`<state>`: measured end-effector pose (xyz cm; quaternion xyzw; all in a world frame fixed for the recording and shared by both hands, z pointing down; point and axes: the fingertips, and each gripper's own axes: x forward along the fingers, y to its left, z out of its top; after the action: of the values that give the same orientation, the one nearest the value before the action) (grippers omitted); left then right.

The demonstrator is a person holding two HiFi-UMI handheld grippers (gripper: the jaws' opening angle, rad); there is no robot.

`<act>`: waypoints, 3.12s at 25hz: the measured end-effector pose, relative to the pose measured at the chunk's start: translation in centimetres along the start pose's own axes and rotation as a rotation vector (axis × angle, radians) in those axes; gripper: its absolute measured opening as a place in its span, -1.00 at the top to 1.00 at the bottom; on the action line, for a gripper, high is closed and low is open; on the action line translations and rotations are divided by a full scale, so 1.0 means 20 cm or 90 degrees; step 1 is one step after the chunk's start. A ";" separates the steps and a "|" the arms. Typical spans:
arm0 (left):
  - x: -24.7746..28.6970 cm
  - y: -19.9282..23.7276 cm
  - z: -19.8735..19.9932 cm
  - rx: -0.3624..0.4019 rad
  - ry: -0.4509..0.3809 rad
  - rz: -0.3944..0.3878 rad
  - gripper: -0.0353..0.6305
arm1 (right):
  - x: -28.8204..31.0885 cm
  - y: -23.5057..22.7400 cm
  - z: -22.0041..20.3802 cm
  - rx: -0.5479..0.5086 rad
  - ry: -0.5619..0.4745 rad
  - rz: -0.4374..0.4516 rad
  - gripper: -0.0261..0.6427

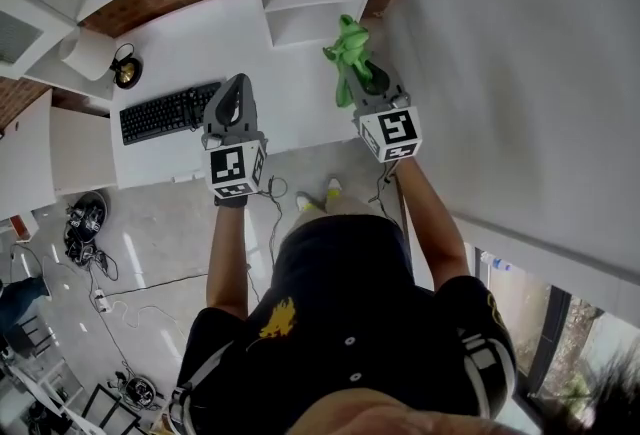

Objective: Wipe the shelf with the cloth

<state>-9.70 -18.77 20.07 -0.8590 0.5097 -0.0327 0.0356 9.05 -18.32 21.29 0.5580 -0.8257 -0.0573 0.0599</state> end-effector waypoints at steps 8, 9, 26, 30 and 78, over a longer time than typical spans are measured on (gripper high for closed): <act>0.06 -0.06 0.07 0.001 0.012 0.025 0.84 | -0.04 -0.09 0.15 0.008 -0.058 0.019 0.80; 0.06 -0.08 0.09 0.006 0.010 0.024 0.84 | -0.04 -0.11 0.17 0.010 -0.064 0.020 0.80; 0.06 -0.17 0.11 0.010 0.007 0.021 0.84 | -0.07 -0.04 0.26 0.016 -0.089 0.113 0.80; 0.05 -0.24 0.12 0.001 -0.011 -0.018 0.84 | -0.16 -0.07 0.24 0.005 -0.078 0.072 0.80; -0.07 -0.37 0.17 -0.023 -0.038 -0.048 0.84 | -0.29 -0.04 0.41 -0.043 -0.085 0.089 0.80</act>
<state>-3.57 -14.01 17.37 -0.8786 0.4764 0.0006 0.0336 10.57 -12.93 12.95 0.4919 -0.8622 -0.1179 0.0278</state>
